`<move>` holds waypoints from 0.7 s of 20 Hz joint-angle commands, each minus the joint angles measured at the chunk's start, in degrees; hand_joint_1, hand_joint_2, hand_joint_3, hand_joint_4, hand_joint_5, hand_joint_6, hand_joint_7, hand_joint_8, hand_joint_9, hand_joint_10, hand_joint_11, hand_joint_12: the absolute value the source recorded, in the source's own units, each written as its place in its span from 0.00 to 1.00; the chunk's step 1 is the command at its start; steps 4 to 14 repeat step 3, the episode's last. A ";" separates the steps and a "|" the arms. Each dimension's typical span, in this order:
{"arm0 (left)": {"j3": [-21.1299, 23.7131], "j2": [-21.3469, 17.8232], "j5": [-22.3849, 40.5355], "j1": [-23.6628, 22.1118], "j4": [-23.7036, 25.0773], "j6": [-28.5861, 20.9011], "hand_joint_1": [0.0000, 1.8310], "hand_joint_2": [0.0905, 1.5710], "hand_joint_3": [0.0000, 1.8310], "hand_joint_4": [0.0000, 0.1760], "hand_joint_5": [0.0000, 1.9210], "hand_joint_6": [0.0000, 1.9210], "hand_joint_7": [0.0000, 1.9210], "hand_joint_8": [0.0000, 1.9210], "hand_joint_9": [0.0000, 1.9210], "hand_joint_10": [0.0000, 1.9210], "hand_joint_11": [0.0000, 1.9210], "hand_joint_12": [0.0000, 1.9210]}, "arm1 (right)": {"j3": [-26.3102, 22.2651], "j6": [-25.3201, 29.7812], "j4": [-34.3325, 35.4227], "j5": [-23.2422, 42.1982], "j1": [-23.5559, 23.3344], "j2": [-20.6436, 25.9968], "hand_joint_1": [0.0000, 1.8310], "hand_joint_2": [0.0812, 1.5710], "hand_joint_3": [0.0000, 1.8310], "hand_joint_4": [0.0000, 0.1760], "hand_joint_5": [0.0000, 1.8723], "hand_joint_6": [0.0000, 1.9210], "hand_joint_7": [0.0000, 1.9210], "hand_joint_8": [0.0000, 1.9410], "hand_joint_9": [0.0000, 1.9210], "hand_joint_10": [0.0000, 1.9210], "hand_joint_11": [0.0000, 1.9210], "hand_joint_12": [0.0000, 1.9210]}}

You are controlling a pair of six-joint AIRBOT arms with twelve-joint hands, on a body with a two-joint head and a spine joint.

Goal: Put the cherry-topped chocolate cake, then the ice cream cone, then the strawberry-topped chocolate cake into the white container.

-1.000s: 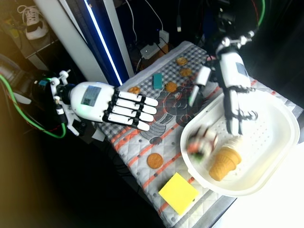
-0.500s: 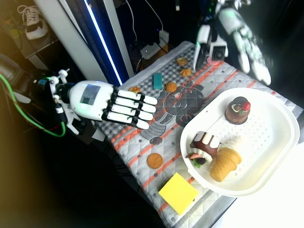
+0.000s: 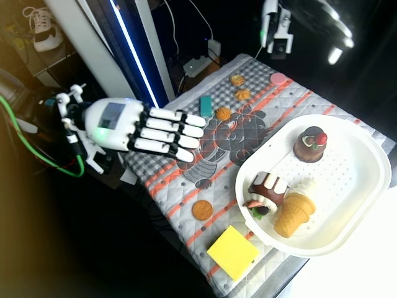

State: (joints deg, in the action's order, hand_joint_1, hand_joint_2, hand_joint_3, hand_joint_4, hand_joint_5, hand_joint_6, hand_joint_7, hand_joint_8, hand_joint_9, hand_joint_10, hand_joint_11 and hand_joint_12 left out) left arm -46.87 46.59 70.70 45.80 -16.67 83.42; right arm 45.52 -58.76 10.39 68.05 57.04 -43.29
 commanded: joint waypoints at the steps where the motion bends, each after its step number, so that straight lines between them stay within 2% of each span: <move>1: -0.06 -1.08 11.24 0.46 -0.79 -1.20 0.50 0.77 0.00 1.00 0.00 0.00 0.00 0.00 0.01 0.07 0.00 0.49 | 0.04 -0.45 -0.19 8.65 -0.91 0.52 0.41 0.76 0.00 0.04 0.00 0.00 0.00 0.00 0.02 0.01 0.00 0.30; 2: 0.08 -1.49 12.11 1.58 -1.79 -1.55 0.46 0.74 0.00 1.00 0.00 0.00 0.00 0.00 0.01 0.06 0.00 0.40 | 0.03 -0.76 -0.01 9.35 -1.14 0.67 0.42 0.77 0.00 0.13 0.00 0.00 0.00 0.00 0.02 0.01 0.00 0.36; 3: 0.06 -2.20 12.47 2.24 -2.44 -1.85 0.44 0.72 0.00 1.00 0.00 0.00 0.00 0.00 0.02 0.05 0.00 0.34 | -0.02 -0.91 0.12 10.25 -1.42 1.20 0.42 0.77 0.00 0.13 0.00 0.00 0.00 0.00 0.02 0.02 0.00 0.37; 14: 0.06 -2.20 12.47 2.24 -2.44 -1.85 0.44 0.72 0.00 1.00 0.00 0.00 0.00 0.00 0.02 0.05 0.00 0.34 | -0.02 -0.91 0.12 10.25 -1.42 1.20 0.42 0.77 0.00 0.13 0.00 0.00 0.00 0.00 0.02 0.02 0.00 0.37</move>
